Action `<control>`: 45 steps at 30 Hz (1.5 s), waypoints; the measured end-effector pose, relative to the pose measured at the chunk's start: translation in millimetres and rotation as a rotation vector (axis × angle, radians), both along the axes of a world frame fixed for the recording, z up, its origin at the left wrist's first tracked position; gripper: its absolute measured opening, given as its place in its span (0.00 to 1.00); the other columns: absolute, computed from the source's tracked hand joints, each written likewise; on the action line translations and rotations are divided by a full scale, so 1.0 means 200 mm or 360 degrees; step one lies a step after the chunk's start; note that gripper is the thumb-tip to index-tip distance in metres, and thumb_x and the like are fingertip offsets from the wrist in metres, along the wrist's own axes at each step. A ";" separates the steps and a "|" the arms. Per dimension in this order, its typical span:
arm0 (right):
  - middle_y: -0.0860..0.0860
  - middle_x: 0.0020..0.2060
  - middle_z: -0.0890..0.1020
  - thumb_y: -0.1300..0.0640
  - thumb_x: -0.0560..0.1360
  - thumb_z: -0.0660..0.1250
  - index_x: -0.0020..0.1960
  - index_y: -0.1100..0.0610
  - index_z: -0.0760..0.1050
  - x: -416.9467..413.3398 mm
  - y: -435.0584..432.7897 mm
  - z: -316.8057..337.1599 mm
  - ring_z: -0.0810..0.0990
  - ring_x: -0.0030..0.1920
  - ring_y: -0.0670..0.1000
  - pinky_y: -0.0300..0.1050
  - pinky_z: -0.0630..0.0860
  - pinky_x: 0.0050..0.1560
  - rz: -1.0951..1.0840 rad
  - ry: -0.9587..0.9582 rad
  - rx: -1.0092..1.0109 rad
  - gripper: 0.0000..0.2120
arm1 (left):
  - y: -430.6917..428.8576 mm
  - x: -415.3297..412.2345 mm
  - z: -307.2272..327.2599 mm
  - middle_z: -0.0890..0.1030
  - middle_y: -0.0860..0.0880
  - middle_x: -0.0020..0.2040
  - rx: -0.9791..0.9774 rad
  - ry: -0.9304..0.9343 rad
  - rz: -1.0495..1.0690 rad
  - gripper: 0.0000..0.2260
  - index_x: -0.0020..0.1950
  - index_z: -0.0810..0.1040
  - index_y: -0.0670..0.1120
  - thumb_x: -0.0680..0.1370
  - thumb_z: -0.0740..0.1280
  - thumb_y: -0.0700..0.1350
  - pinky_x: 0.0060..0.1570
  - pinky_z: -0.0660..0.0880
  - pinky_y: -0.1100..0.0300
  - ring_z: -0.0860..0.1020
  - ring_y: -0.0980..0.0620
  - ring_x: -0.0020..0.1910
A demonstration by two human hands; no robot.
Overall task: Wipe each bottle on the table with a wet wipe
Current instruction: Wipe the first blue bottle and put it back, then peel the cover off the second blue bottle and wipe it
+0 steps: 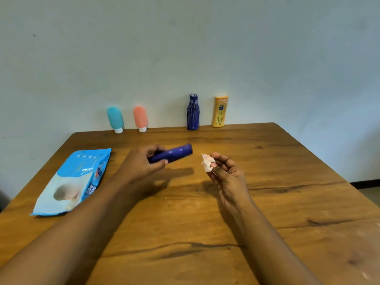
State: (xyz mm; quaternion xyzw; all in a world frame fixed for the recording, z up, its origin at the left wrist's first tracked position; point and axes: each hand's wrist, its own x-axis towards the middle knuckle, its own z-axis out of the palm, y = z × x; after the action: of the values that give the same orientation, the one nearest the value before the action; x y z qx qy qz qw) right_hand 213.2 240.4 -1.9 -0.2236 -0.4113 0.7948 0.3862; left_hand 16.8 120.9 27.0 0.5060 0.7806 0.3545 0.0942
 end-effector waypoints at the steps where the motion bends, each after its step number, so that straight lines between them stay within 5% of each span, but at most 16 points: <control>1: 0.51 0.43 0.84 0.71 0.74 0.61 0.50 0.57 0.77 -0.02 0.04 0.00 0.82 0.43 0.46 0.38 0.79 0.44 -0.0004 0.0027 -0.0035 0.12 | 0.07 -0.06 0.01 0.78 0.56 0.49 0.0120 -0.0231 0.0022 0.12 0.57 0.74 0.55 0.75 0.69 0.47 0.45 0.73 0.61 0.77 0.57 0.49; 5: 0.53 0.43 0.84 0.72 0.74 0.61 0.51 0.58 0.77 -0.15 0.19 -0.03 0.81 0.43 0.48 0.38 0.79 0.44 0.0022 0.0088 -0.0113 0.13 | 0.41 -0.32 0.01 0.80 0.50 0.50 0.0676 -0.1016 0.0088 0.05 0.54 0.76 0.49 0.79 0.64 0.45 0.47 0.76 0.58 0.78 0.50 0.51; 8: 0.53 0.43 0.84 0.71 0.73 0.62 0.51 0.58 0.77 -0.28 0.31 -0.09 0.81 0.44 0.49 0.39 0.79 0.42 0.0090 0.0030 -0.0128 0.12 | 0.64 -0.49 -0.04 0.80 0.50 0.51 0.0840 -0.1229 0.0157 0.05 0.54 0.75 0.46 0.80 0.62 0.44 0.49 0.77 0.56 0.78 0.52 0.51; 14: 0.51 0.43 0.85 0.70 0.73 0.63 0.51 0.57 0.79 -0.50 0.52 -0.14 0.81 0.45 0.52 0.51 0.76 0.50 0.0221 -0.0112 -0.0031 0.12 | 0.89 -0.70 -0.17 0.79 0.51 0.54 0.0742 -0.1135 0.0203 0.10 0.60 0.73 0.45 0.80 0.62 0.40 0.49 0.77 0.55 0.78 0.54 0.53; 20: 0.51 0.42 0.85 0.69 0.71 0.65 0.52 0.57 0.78 -0.60 0.61 -0.16 0.80 0.44 0.50 0.43 0.78 0.40 0.0304 -0.0134 0.0078 0.12 | 0.98 -0.85 -0.23 0.77 0.52 0.57 0.0571 -0.1007 0.0173 0.11 0.61 0.71 0.49 0.80 0.61 0.41 0.56 0.76 0.52 0.76 0.51 0.57; 25: 0.53 0.47 0.83 0.70 0.72 0.65 0.50 0.57 0.79 -0.61 0.61 -0.20 0.81 0.48 0.52 0.47 0.80 0.45 0.0356 -0.0156 0.0186 0.12 | 0.98 -0.89 -0.24 0.77 0.52 0.59 0.0543 -0.0921 0.0128 0.13 0.64 0.71 0.48 0.80 0.61 0.40 0.54 0.76 0.56 0.75 0.52 0.59; 32: 0.46 0.48 0.83 0.67 0.75 0.65 0.47 0.53 0.81 -0.61 0.57 -0.21 0.80 0.49 0.40 0.31 0.75 0.46 0.0361 -0.0544 0.0939 0.11 | 0.95 -0.93 -0.24 0.75 0.51 0.59 0.0568 -0.0786 0.0135 0.17 0.66 0.67 0.52 0.80 0.62 0.38 0.49 0.76 0.59 0.74 0.52 0.58; 39: 0.47 0.48 0.82 0.67 0.75 0.65 0.48 0.53 0.80 -0.61 0.57 -0.20 0.80 0.49 0.40 0.33 0.76 0.48 0.0342 -0.0551 0.0904 0.10 | 0.93 -0.92 -0.23 0.73 0.50 0.62 0.0521 -0.0792 0.0184 0.19 0.67 0.66 0.52 0.78 0.64 0.39 0.53 0.76 0.54 0.73 0.49 0.61; 45: 0.45 0.48 0.81 0.66 0.76 0.64 0.47 0.51 0.80 -0.58 0.55 -0.19 0.79 0.48 0.37 0.34 0.77 0.47 0.0284 -0.0582 0.0844 0.12 | 0.86 -0.88 -0.16 0.74 0.48 0.59 0.0684 -0.0375 0.0578 0.20 0.67 0.68 0.50 0.76 0.68 0.40 0.43 0.73 0.66 0.74 0.51 0.56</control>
State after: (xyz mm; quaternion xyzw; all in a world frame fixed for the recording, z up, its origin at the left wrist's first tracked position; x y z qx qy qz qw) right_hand 97.9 351.1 -39.2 -0.2174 -0.6842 0.6375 0.2796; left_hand -158.5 293.6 -4.0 0.3219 0.7492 0.5788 0.0101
